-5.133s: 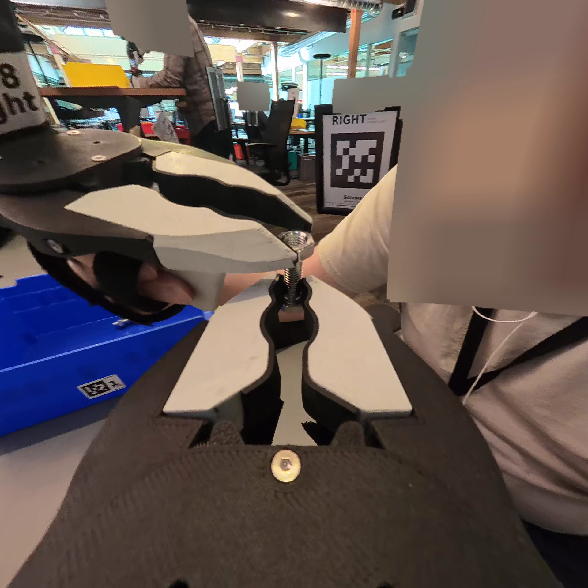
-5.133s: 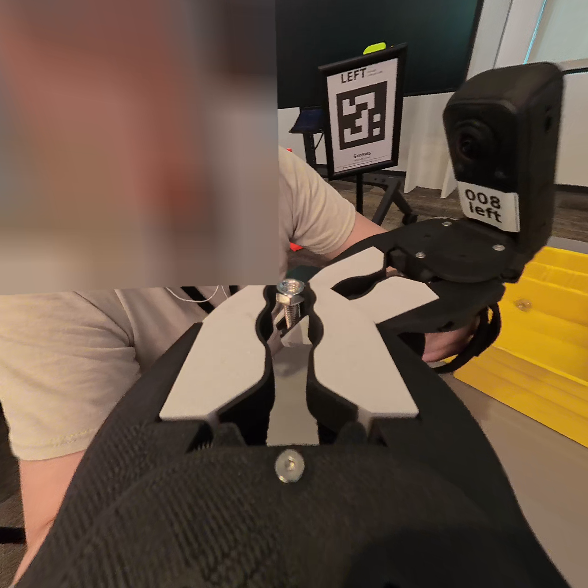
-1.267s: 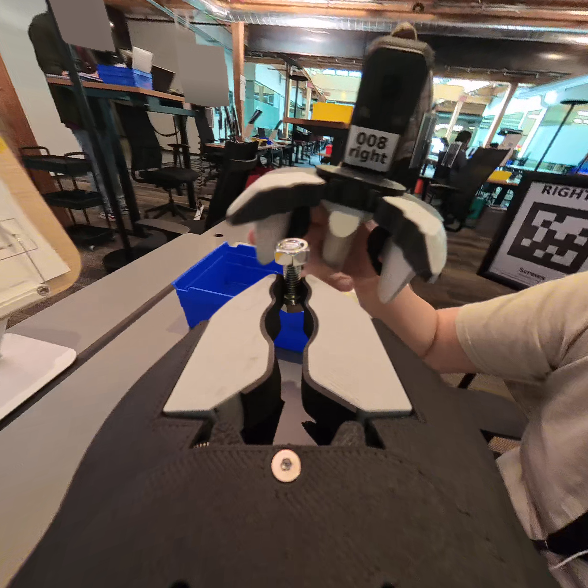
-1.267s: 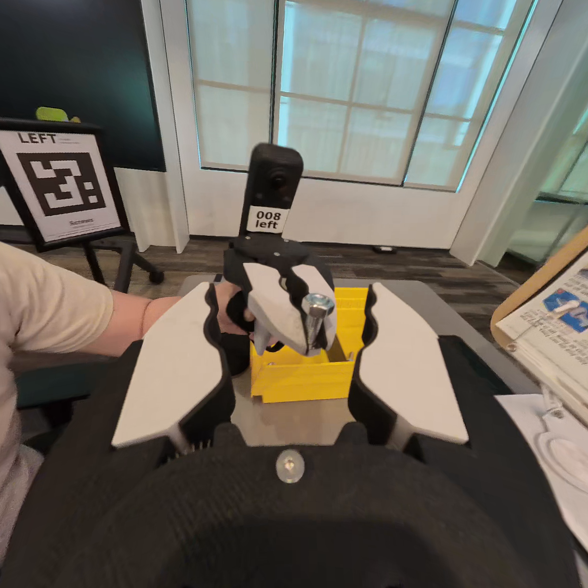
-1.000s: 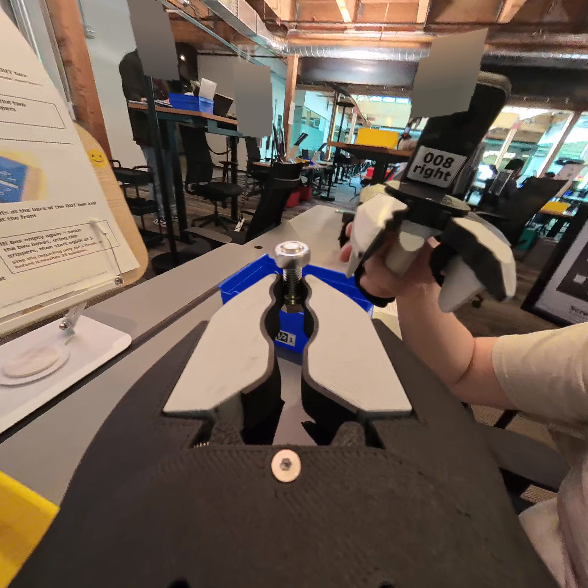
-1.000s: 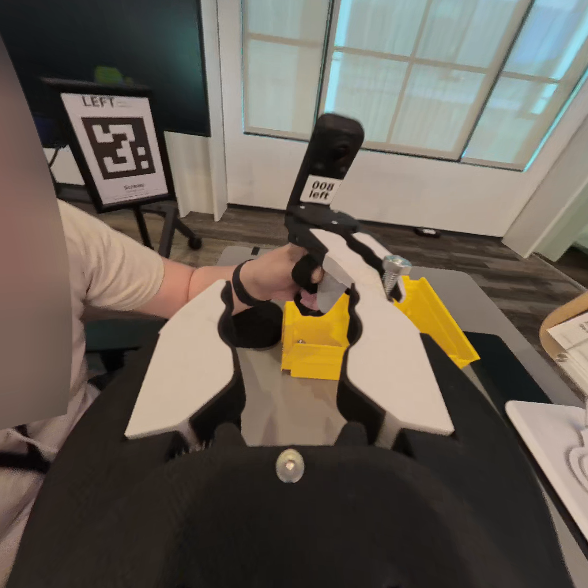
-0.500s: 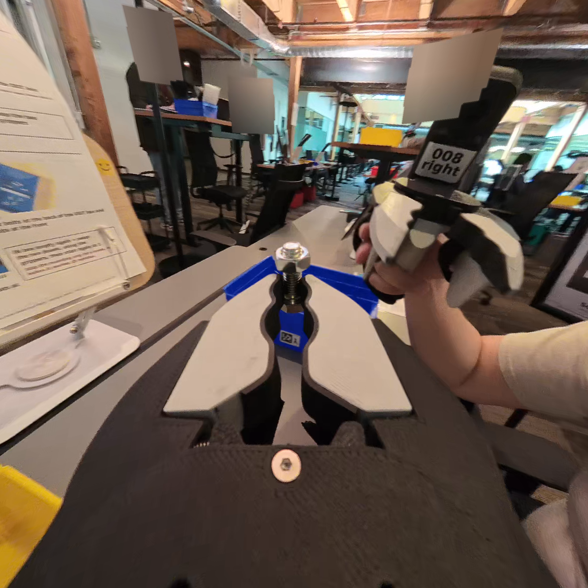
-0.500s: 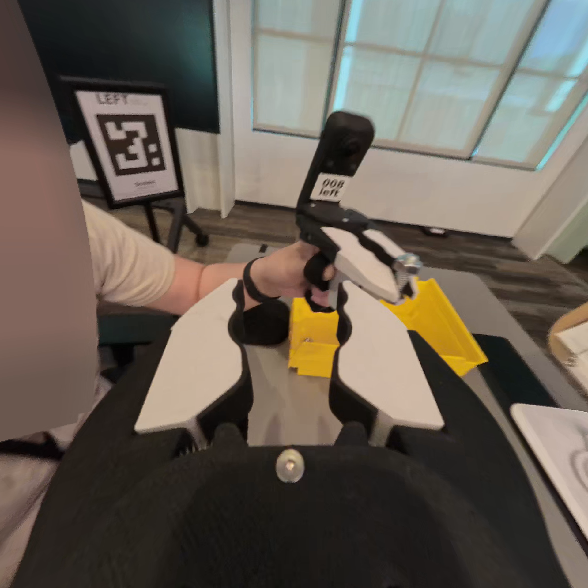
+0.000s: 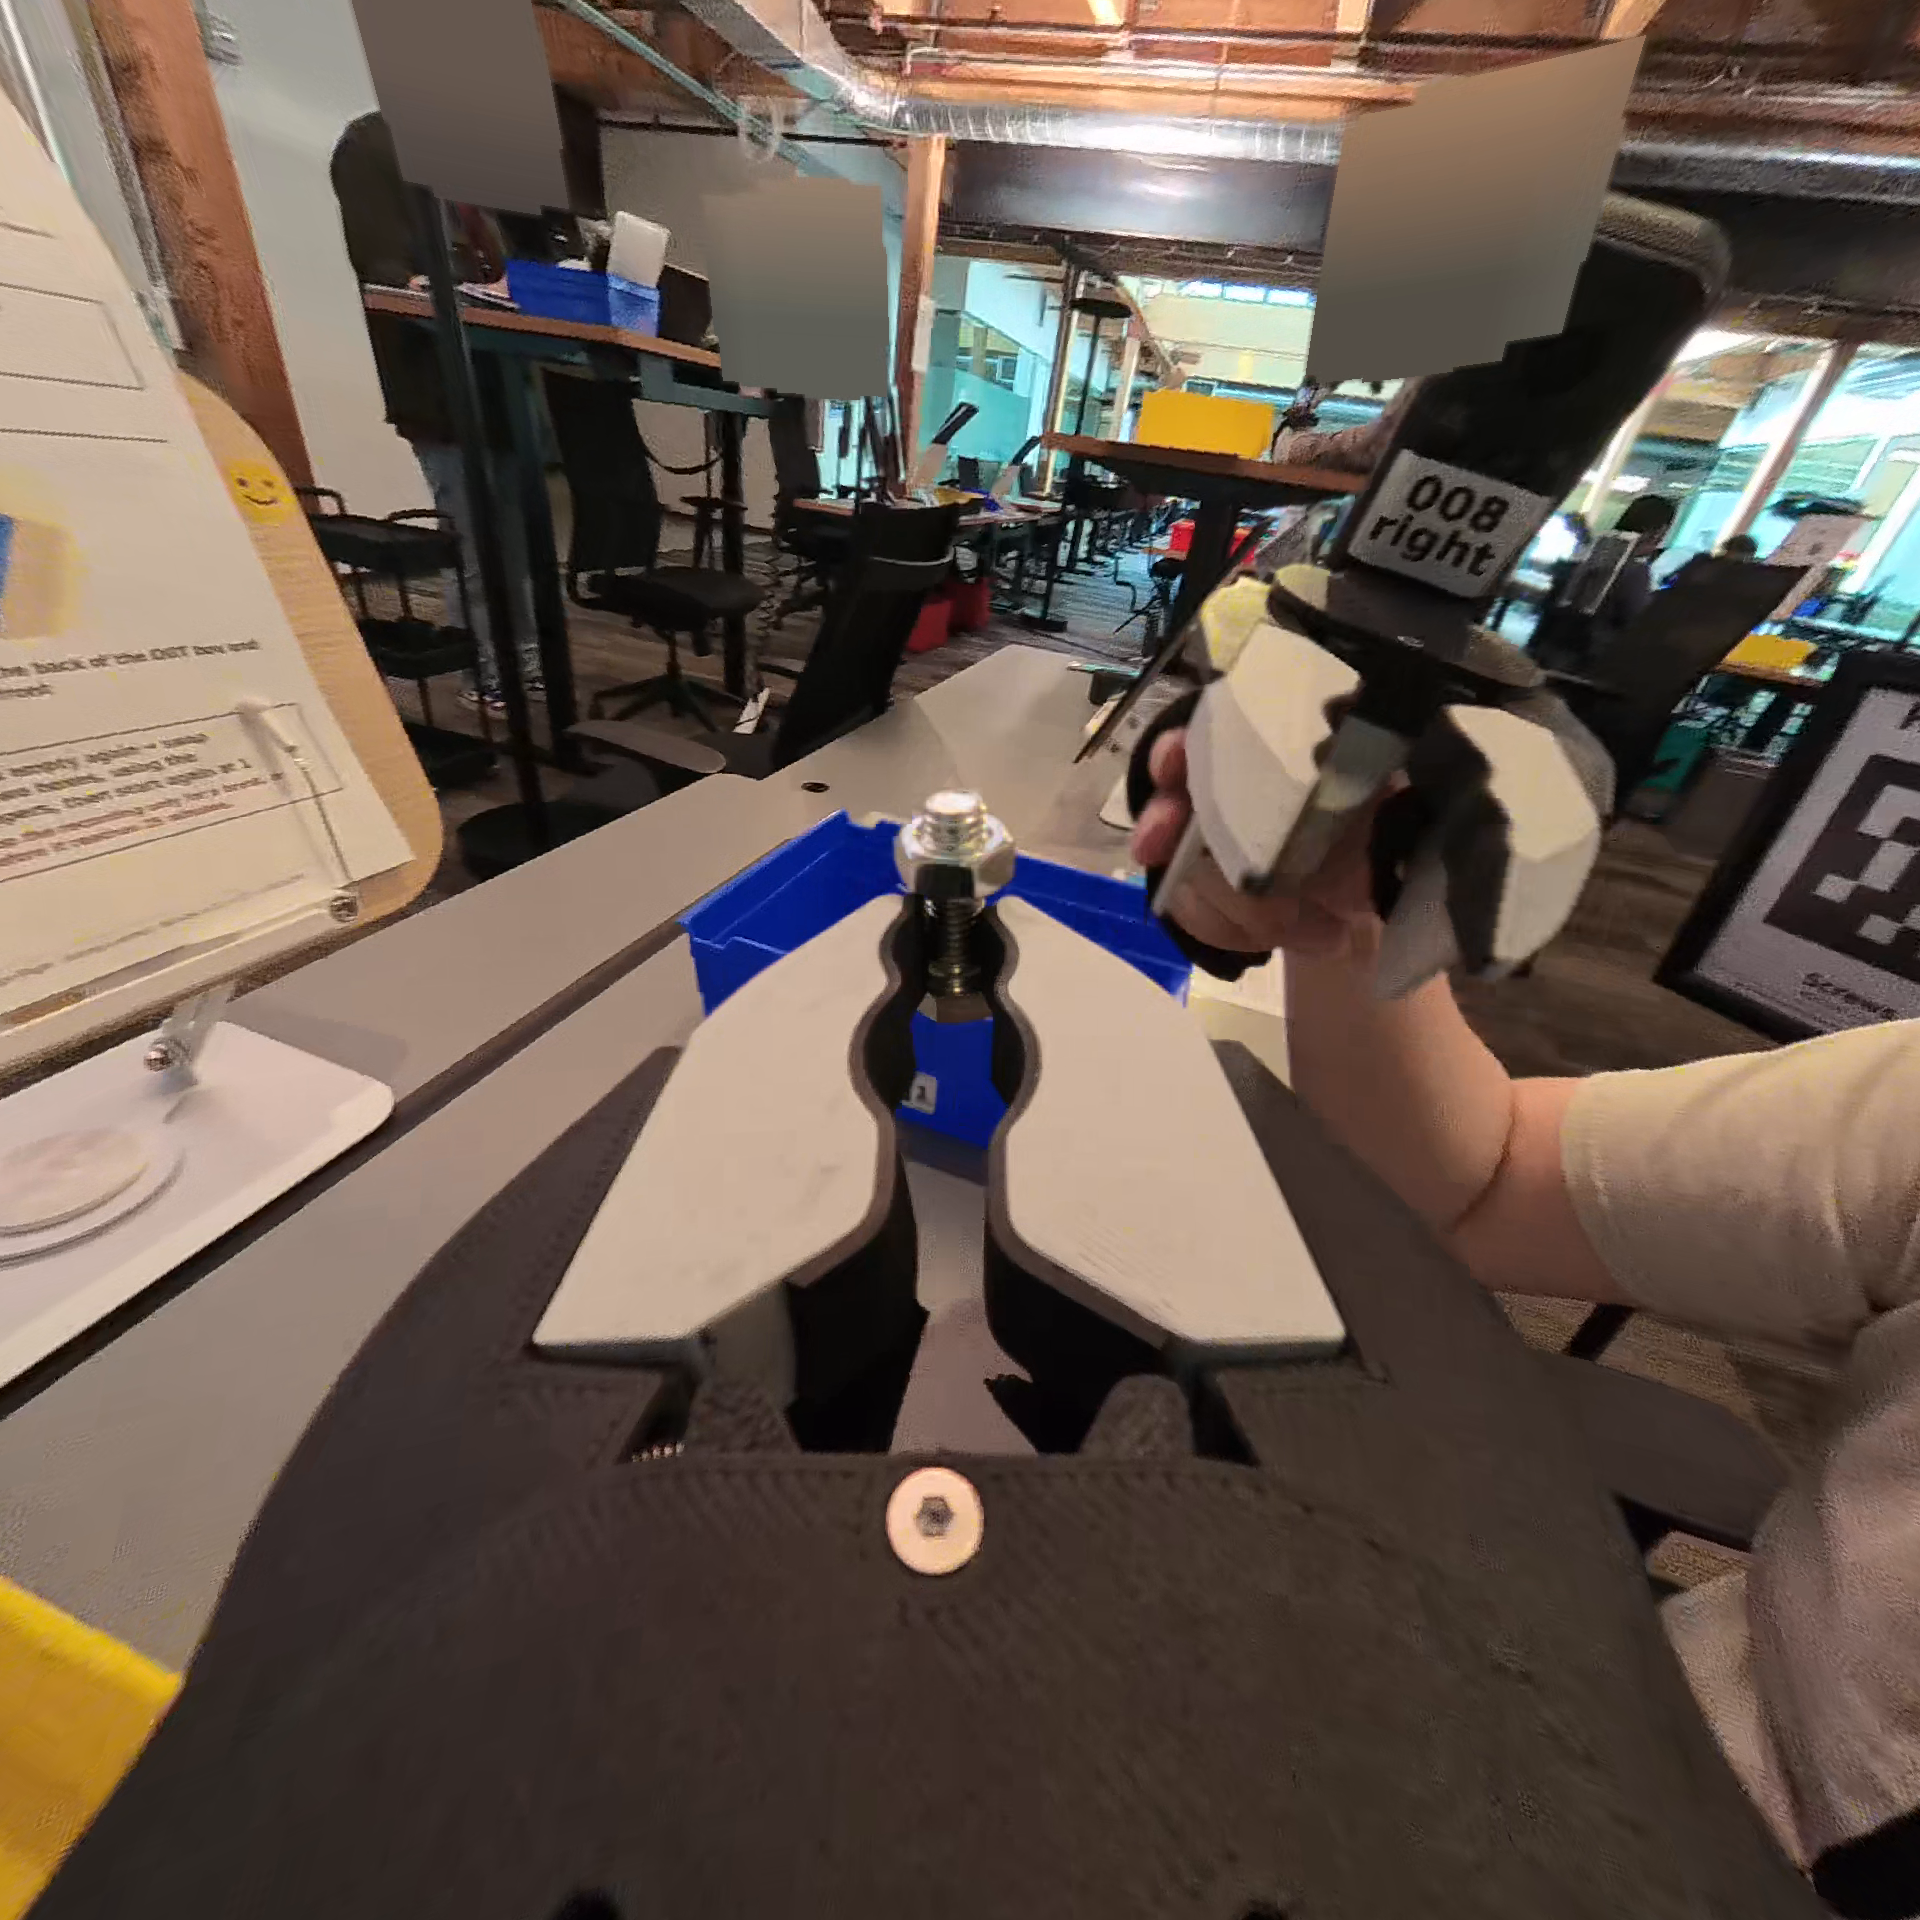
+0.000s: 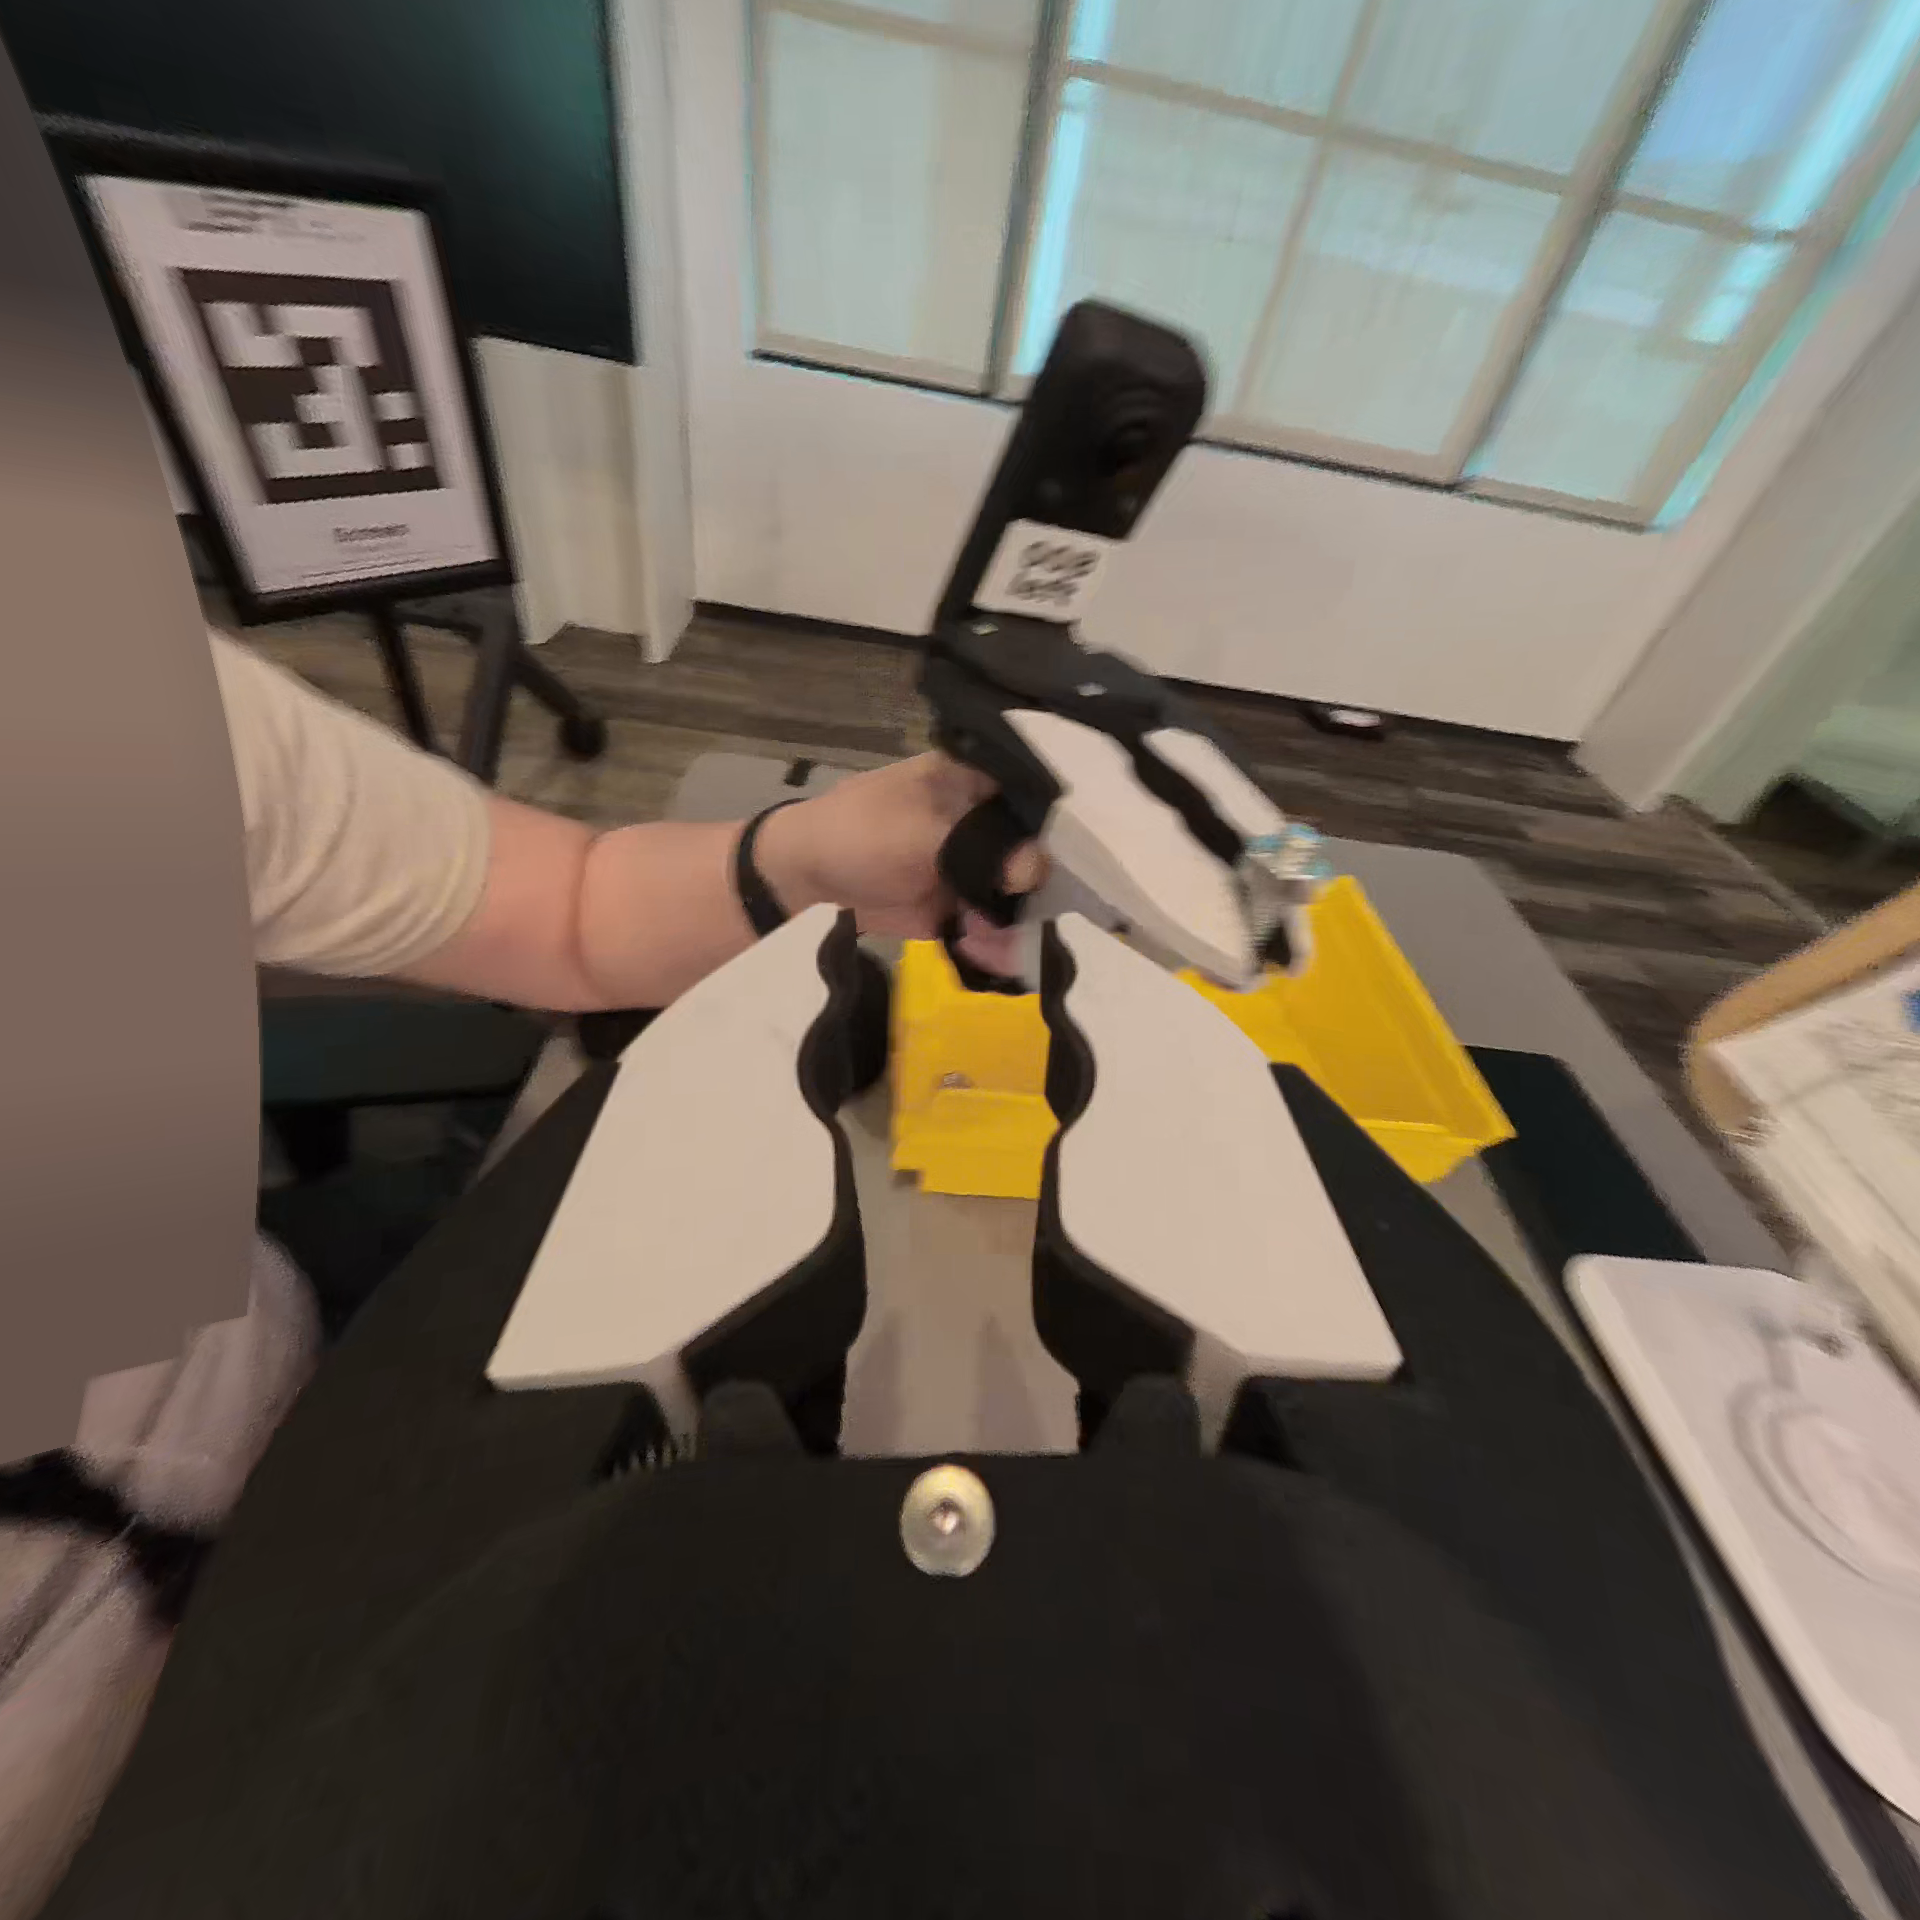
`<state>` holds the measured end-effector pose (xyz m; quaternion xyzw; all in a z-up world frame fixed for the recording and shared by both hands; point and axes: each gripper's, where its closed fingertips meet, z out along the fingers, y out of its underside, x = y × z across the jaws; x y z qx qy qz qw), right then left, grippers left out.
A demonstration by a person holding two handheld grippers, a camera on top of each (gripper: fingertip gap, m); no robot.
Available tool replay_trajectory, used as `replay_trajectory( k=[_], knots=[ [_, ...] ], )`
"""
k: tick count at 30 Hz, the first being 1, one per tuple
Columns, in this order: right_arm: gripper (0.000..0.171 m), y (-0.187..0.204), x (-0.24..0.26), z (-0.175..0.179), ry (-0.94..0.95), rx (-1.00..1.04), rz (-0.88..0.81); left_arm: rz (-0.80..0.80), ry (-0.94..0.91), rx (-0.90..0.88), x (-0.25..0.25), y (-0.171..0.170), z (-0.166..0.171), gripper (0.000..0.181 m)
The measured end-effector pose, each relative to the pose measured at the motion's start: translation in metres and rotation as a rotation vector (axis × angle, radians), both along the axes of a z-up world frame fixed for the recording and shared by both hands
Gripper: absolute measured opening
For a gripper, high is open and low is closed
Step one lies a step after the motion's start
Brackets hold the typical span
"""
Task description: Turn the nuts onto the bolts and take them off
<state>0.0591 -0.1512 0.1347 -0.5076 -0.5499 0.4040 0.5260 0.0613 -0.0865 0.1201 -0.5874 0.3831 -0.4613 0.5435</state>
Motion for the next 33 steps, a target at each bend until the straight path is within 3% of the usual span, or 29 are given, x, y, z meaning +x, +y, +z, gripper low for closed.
replay_trajectory(
  k=[4, 10, 11, 12, 13, 18, 21, 24, 33],
  knots=[
    [0.059, 0.033, -0.001, 0.002, 0.060, 0.037, -0.169, -0.069, 0.030, 0.003, 0.016, -0.016, -0.006, 0.010],
    [0.077, 0.024, -0.010, -0.007, 0.031, -0.067, -0.098, -0.024, 0.072, 0.026, 0.016, -0.011, -0.011, 0.010],
    [0.074, 0.019, -0.006, -0.007, 0.010, -0.056, -0.078, -0.023, 0.063, 0.019, 0.014, -0.010, -0.009, 0.010],
    [0.040, 0.008, -0.002, -0.005, -0.003, -0.046, -0.019, -0.007, 0.052, 0.011, 0.011, -0.007, -0.008, 0.009],
    [0.035, 0.002, 0.001, 0.001, 0.018, -0.056, 0.009, 0.001, 0.044, 0.010, 0.009, -0.005, -0.007, 0.009],
    [0.043, 0.041, 0.011, 0.008, 0.111, -0.047, -0.186, -0.064, 0.039, -0.006, 0.017, -0.015, -0.008, 0.009],
    [0.038, 0.047, 0.005, 0.002, 0.125, -0.111, -0.150, -0.091, 0.064, -0.003, 0.023, -0.021, -0.012, 0.010],
    [0.016, 0.047, 0.002, -0.002, 0.134, -0.155, -0.103, -0.104, 0.078, 0.000, 0.024, -0.024, -0.014, 0.010],
    [0.013, 0.045, 0.006, -0.002, 0.139, -0.194, -0.044, -0.134, 0.095, 0.018, 0.025, -0.028, -0.013, 0.012]
  ],
)
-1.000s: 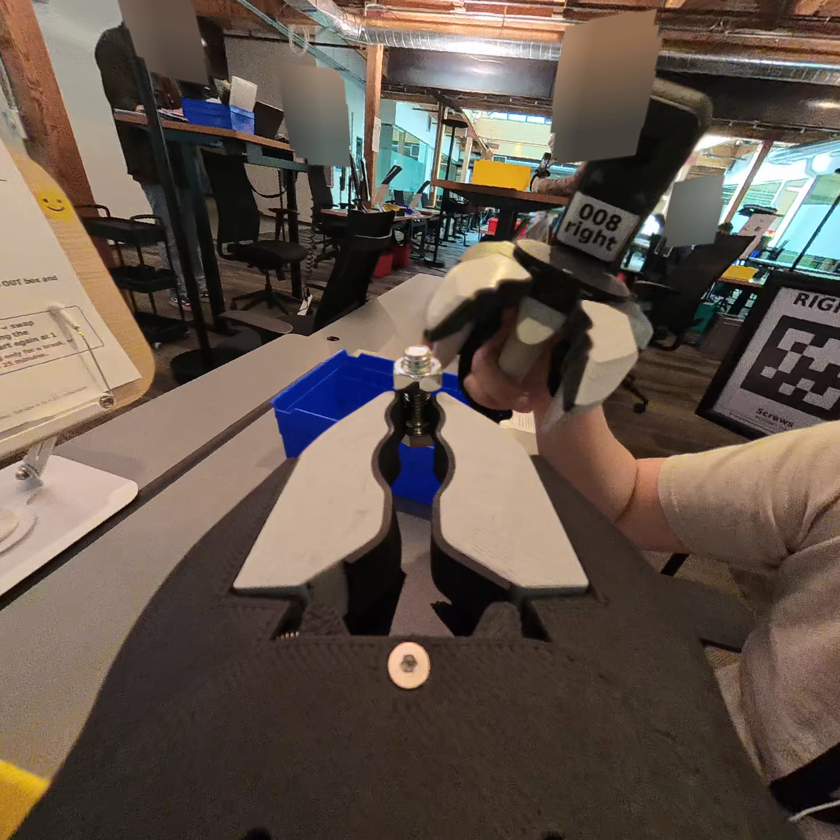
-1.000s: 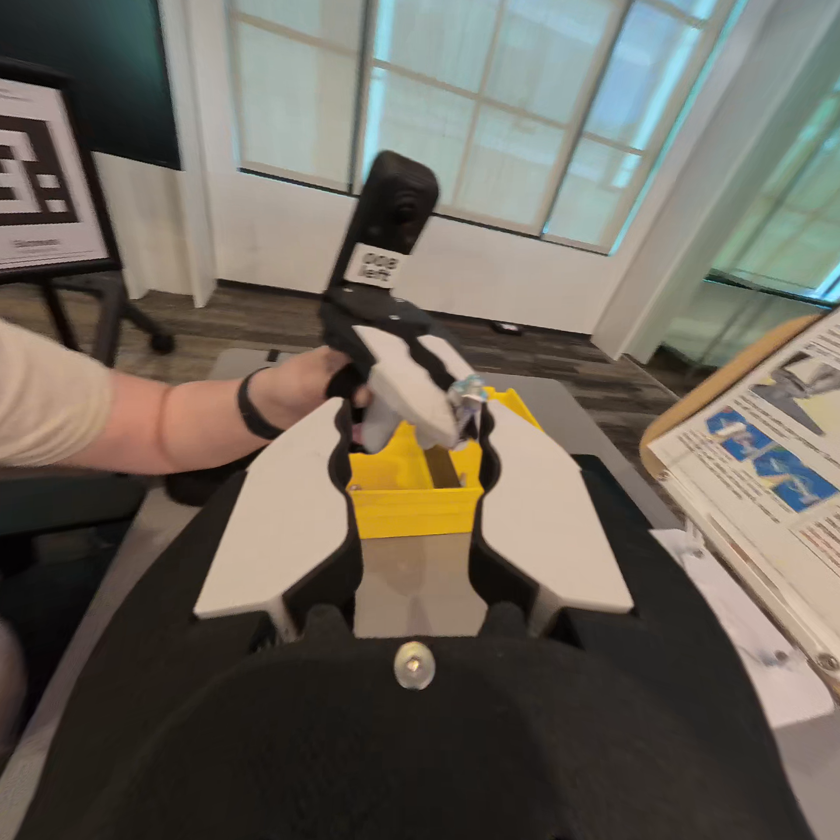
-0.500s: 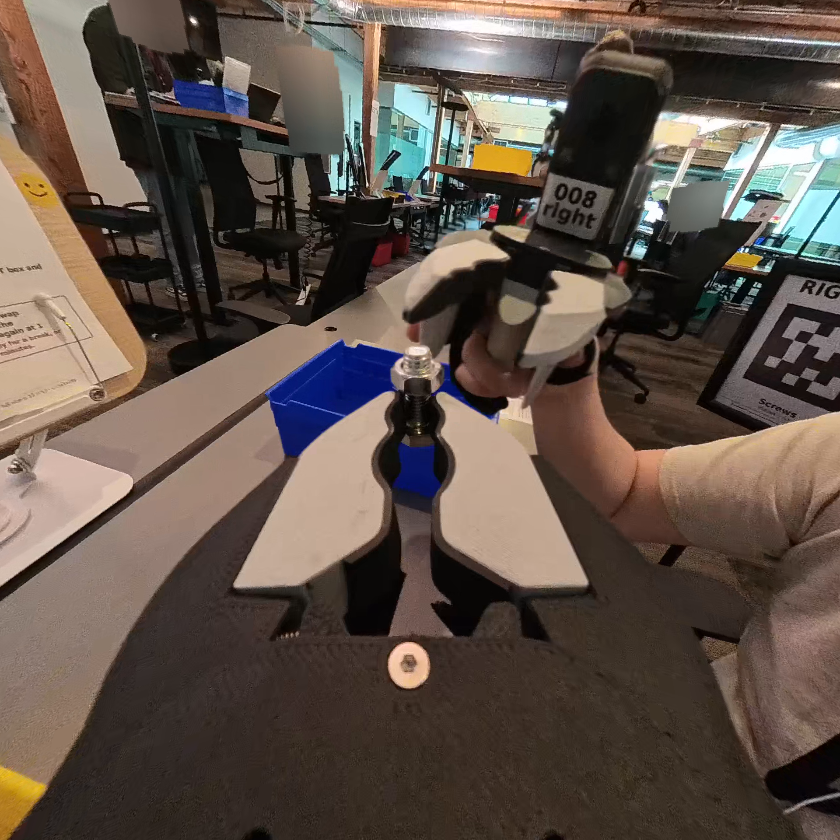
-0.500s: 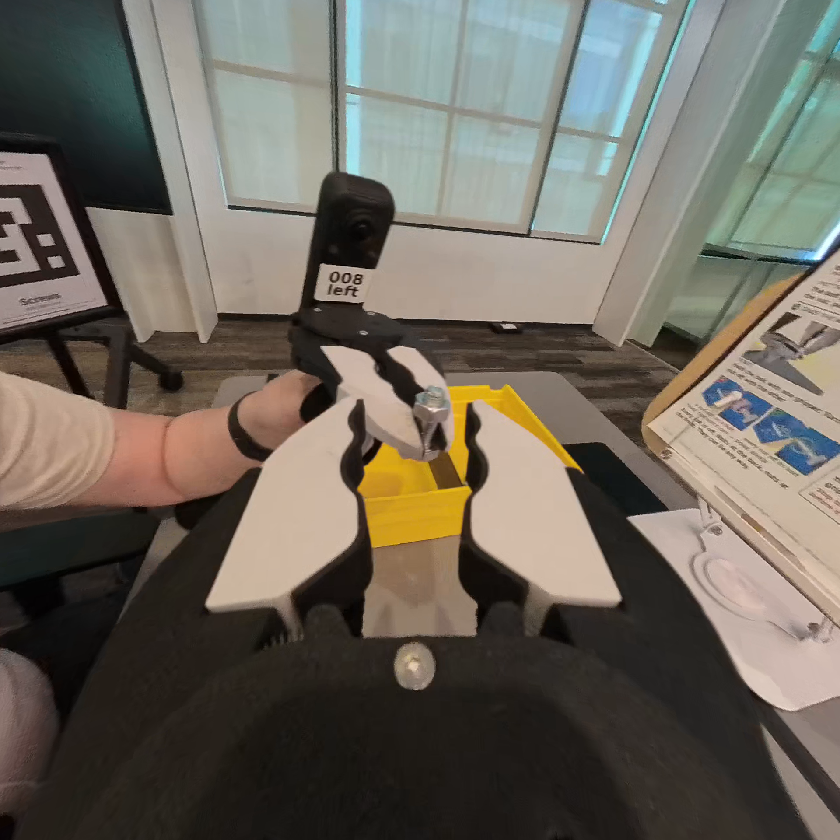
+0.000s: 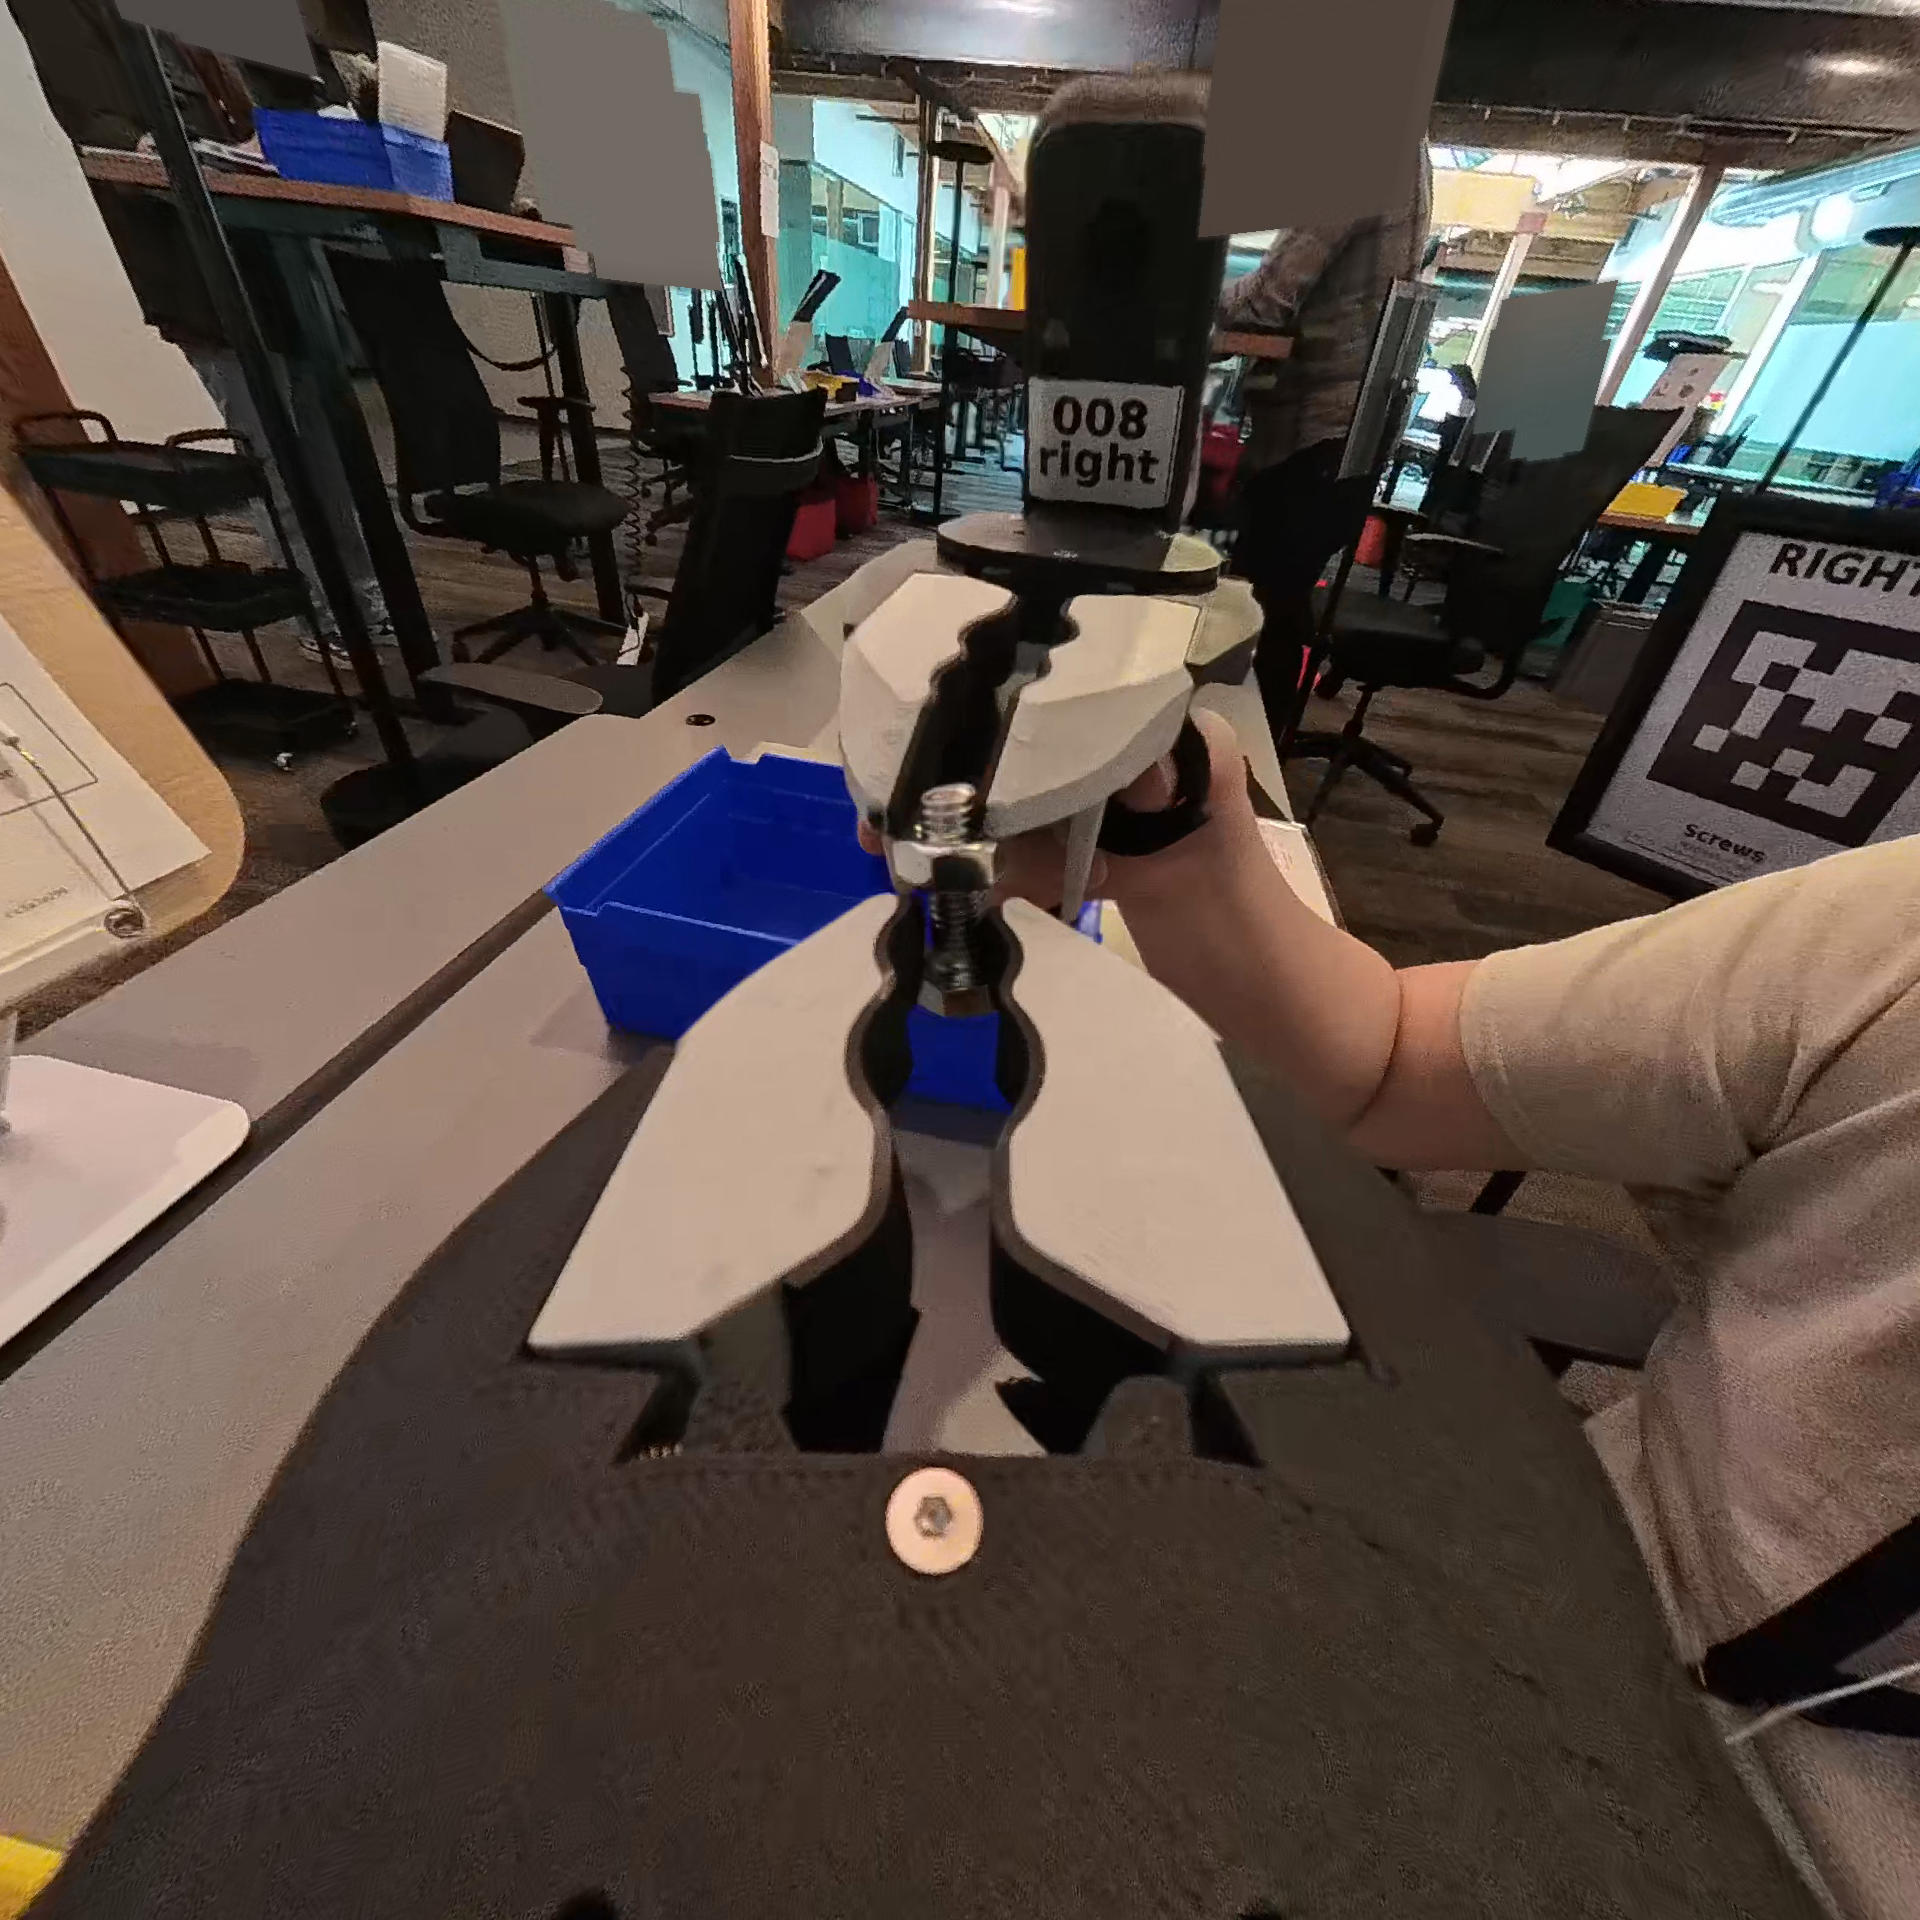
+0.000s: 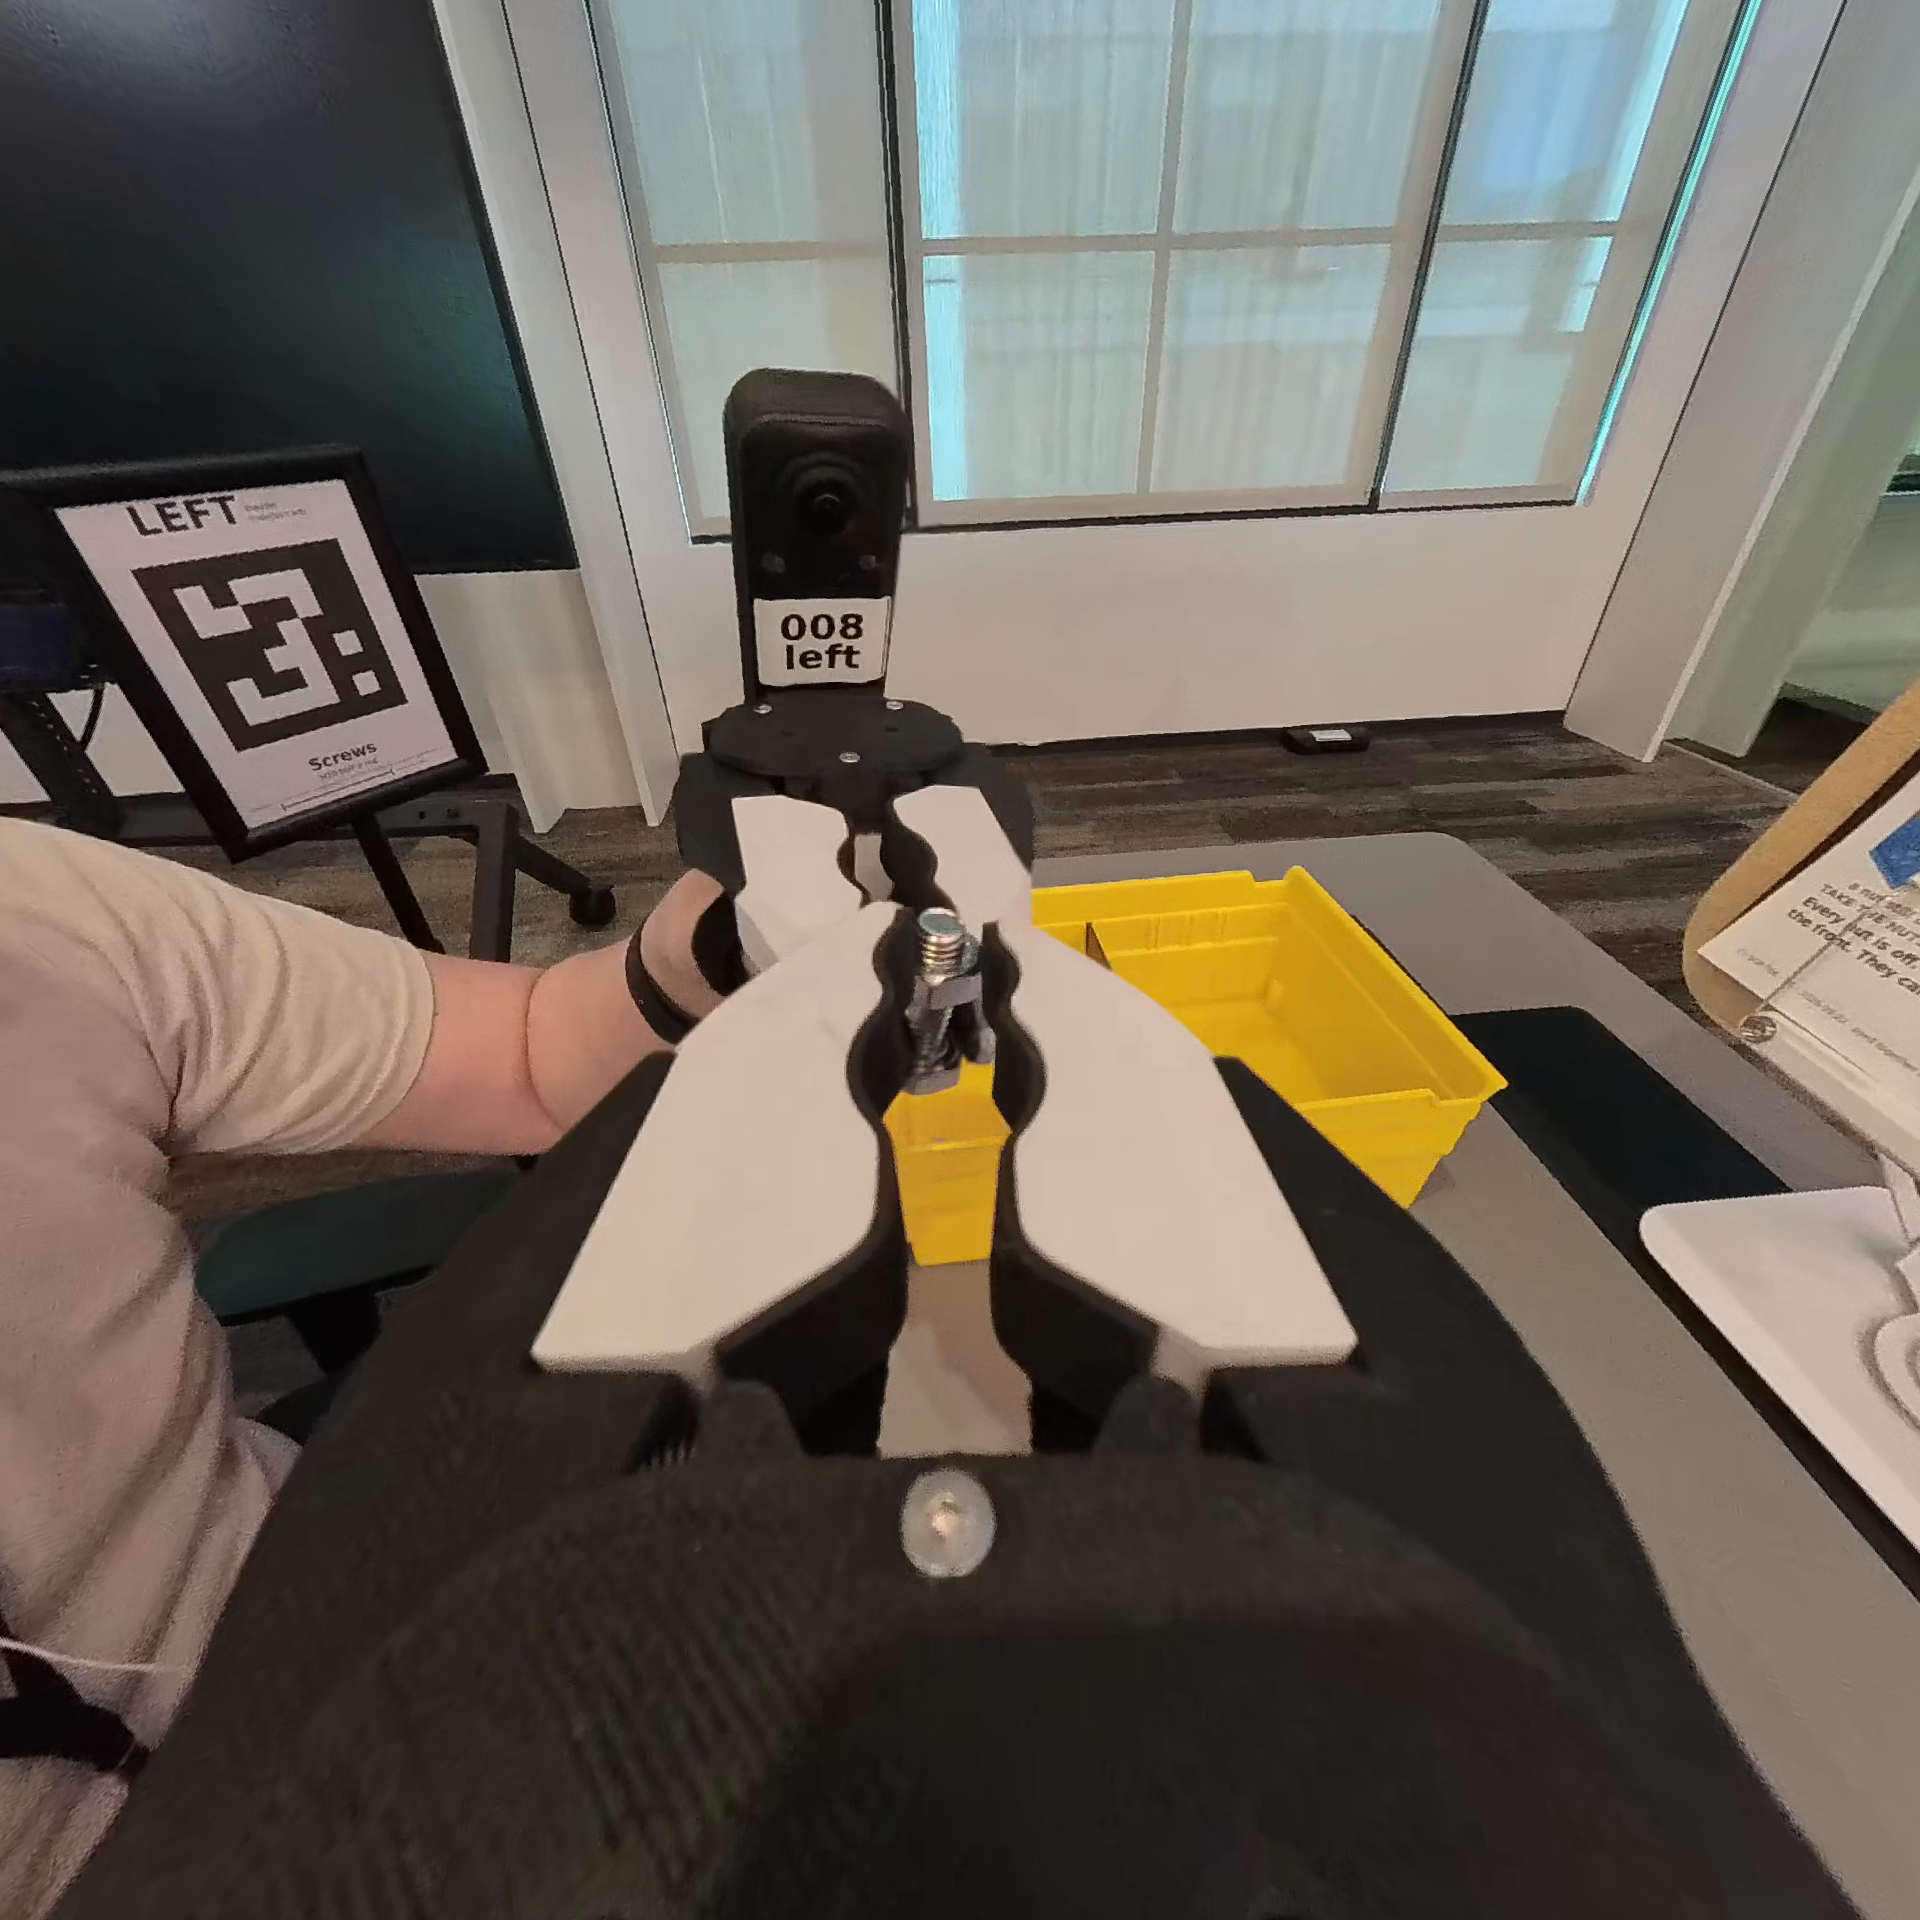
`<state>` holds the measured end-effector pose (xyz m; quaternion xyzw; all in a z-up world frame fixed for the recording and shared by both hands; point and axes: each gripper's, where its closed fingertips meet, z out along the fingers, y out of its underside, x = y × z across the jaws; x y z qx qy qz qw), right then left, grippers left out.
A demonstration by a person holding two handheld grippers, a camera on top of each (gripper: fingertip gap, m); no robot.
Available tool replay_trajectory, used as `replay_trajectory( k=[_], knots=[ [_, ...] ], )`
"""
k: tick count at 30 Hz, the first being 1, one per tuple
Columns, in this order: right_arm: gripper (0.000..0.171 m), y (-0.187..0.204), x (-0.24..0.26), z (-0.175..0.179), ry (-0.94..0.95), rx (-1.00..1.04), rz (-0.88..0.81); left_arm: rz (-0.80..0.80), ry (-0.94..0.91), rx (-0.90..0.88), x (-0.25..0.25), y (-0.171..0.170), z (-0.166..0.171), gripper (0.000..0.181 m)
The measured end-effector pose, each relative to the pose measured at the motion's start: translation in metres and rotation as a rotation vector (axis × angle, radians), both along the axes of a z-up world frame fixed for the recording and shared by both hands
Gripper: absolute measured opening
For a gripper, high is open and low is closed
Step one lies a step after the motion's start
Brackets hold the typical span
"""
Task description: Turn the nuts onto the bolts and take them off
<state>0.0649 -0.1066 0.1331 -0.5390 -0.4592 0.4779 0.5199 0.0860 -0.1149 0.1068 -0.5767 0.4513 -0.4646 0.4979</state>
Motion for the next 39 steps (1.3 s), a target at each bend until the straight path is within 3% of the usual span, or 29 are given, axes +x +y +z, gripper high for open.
replay_trajectory(
  k=[3, 9, 11, 13, 15, 21, 23, 30, 32, 33, 37, 39],
  knots=[
    [0.010, 0.008, 0.007, 0.006, 0.059, -0.049, -0.023, 0.074, -0.016, 0.003, -0.009, 0.012, 0.005, 0.042],
    [0.010, 0.005, 0.007, 0.007, 0.057, -0.028, -0.001, -0.035, 0.021, -0.076, 0.003, 0.002, -0.010, 0.044],
    [0.010, -0.001, 0.004, 0.006, 0.045, 0.004, 0.020, -0.112, -0.004, -0.129, 0.010, -0.006, -0.013, 0.042],
    [0.009, -0.004, 0.003, 0.006, 0.031, 0.029, 0.027, -0.182, -0.036, -0.165, 0.012, -0.013, -0.011, 0.023],
    [0.010, -0.009, 0.003, 0.005, 0.020, 0.044, 0.050, -0.192, -0.055, -0.147, 0.012, -0.014, -0.009, 0.019],
    [0.011, -0.007, 0.003, 0.008, 0.050, 0.095, 0.036, -0.116, -0.035, -0.048, 0.011, -0.009, -0.008, 0.018],
    [0.037, -0.004, 0.004, 0.012, 0.085, 0.084, 0.015, -0.087, -0.034, -0.029, 0.009, -0.005, -0.006, 0.018],
    [0.050, -0.015, -0.003, 0.005, 0.035, 0.038, 0.076, 0.033, 0.012, -0.036, -0.001, 0.014, -0.010, 0.018],
    [0.028, -0.024, 0.000, 0.005, 0.011, 0.033, 0.111, 0.062, 0.007, -0.051, -0.004, 0.020, -0.010, 0.018],
    [0.027, -0.023, 0.001, 0.006, 0.010, 0.009, 0.102, 0.063, -0.006, -0.045, -0.005, 0.020, -0.009, 0.018],
    [0.047, -0.004, -0.002, 0.005, 0.035, 0.034, -0.013, 0.038, 0.004, -0.026, -0.002, 0.013, -0.007, 0.018],
    [0.049, -0.009, -0.007, -0.001, 0.006, 0.015, 0.025, 0.045, 0.019, -0.015, 0.000, 0.012, -0.009, 0.018]
  ],
)
